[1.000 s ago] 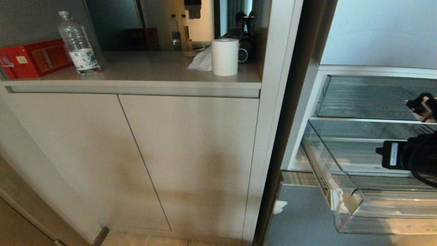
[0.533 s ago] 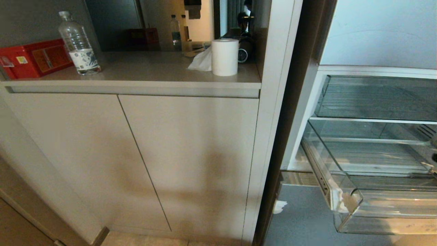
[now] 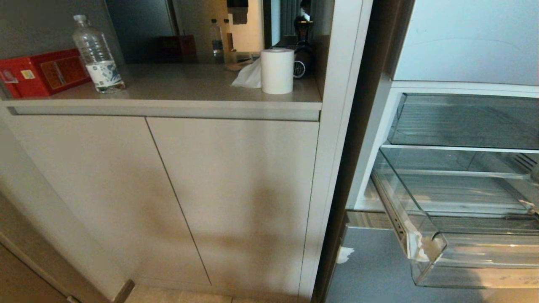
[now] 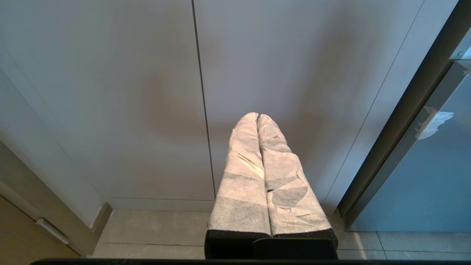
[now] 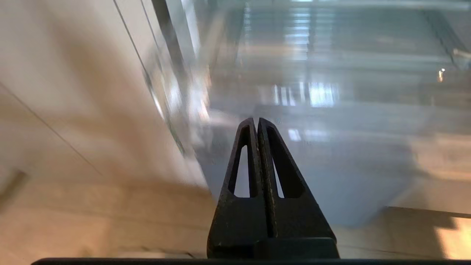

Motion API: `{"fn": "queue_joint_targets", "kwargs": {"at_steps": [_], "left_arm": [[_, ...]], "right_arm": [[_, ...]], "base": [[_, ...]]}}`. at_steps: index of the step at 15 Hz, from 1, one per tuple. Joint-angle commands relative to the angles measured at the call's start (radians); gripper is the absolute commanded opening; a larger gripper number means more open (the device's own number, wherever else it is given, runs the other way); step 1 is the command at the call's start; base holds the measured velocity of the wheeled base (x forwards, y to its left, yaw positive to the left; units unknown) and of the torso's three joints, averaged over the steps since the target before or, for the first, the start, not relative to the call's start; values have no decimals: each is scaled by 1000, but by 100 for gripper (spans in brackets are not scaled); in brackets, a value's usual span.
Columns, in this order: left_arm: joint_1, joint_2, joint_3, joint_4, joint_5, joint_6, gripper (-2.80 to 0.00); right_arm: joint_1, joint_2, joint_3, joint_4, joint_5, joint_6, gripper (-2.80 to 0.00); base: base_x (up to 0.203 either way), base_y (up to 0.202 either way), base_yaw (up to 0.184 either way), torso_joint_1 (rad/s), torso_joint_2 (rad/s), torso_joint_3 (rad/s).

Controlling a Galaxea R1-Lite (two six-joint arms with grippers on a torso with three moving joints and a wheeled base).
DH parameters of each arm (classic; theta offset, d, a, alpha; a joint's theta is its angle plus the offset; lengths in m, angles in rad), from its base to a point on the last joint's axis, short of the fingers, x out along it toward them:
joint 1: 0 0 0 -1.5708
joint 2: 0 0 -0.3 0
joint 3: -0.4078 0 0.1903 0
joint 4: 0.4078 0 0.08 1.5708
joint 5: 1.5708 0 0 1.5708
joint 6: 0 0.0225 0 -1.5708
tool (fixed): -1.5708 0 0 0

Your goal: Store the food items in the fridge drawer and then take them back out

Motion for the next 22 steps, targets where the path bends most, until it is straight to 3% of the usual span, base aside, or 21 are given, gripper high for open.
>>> {"fn": "queue_joint_targets", "kwargs": {"at_steps": [1,3,8,17,22], "left_arm": [[0,2,2,0,0,0,-280],[0,2,2,0,0,0,-280],[0,2,2,-2,0,0,-280],[0,2,2,0,0,0,-280],[0,2,2,0,0,0,-280]], "right_arm": [[-38,-136,148,-28,8,-75,-280],[-85,-176,251,-104,53,-123,-280],[-138,-420,253,4,97,-140,-280],[-141,-413,255,19,103,-137,-280],[-141,-413,255,19,96,-131,-280]], "base": [[0,0,0,0,0,0],[0,0,0,0,0,0],[0,0,0,0,0,0],[-1,0,-6,0,0,1],[0,8,-160,3,1,1]]}}
